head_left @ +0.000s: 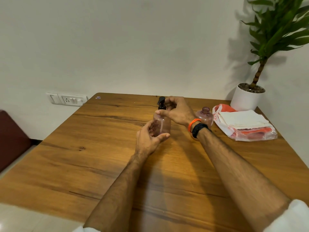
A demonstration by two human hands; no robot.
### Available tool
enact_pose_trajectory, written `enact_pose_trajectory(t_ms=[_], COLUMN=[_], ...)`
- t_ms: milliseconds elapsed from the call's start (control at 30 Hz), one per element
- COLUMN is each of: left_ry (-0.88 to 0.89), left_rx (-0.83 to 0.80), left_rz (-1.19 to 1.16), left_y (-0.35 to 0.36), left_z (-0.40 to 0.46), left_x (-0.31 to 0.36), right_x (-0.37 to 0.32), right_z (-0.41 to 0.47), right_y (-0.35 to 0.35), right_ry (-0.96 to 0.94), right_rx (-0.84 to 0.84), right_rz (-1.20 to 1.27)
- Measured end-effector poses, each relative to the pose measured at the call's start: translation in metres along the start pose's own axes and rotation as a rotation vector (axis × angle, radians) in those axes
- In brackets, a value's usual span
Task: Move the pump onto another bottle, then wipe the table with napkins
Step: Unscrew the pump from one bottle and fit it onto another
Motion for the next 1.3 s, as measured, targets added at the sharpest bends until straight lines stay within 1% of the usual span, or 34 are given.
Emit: enact_pose_trajectory(t_ms=[133, 267, 400, 567, 667, 800, 967, 1067, 1167, 1300], left_ry=[0.000, 0.013, 0.008, -0.006, 0.006, 0.006, 0.018, 0.012, 0.026, 0.037], left_rx=[-0.001, 0.013, 0.008, -0.009, -0.002, -0.013, -0.023, -0.007, -0.010, -0.010], left_rz=[0.000, 0.018, 0.032, 0.014, 0.020, 0.025, -0.005, -0.010, -0.015, -0.030], left_y=[0.000, 0.000, 0.002, 0.003, 0.002, 0.003, 0.004, 0.003, 0.003, 0.003], left_z=[0.001, 0.000, 0.000, 0.001, 0.001, 0.000, 0.000, -0.001, -0.002, -0.002], left_x=[0.000, 0.001, 0.000, -0.002, 0.000, 0.001, 0.003, 0.003, 0.005, 0.005], right_x=[-0.001, -0.001, 0.001, 0.007, 0.005, 0.004, 0.005, 0.004, 0.001, 0.002], right_z=[-0.001, -0.005, -0.005, -0.004, -0.006, -0.006, -0.007, -0.007, -0.011, -0.012], right_y=[0.002, 0.000, -0.004, -0.001, 0.001, -0.003, -0.004, 0.000, -0.001, -0.006], right_ry=[0.009, 0.008, 0.008, 0.043, 0.021, 0.027, -0.014, -0.025, -0.039, -0.045], right_rx=[-0.079, -0.016, 0.049, -0.010, 0.034, 0.124, 0.135, 0.126, 0.182, 0.224], right_rz=[0.016, -0.065, -0.060, -0.030, -0.090, -0.039, 0.041, 0.020, -0.030, 0.016])
Point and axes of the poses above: each hand's wrist, its own z-axis towards the middle knuckle, its own y-axis out of the palm, x = y × z, the point moved 9 cm from there along z, towards the middle knuckle, and after that the axes turned 14 degrees about z, right-handed, at the moved point
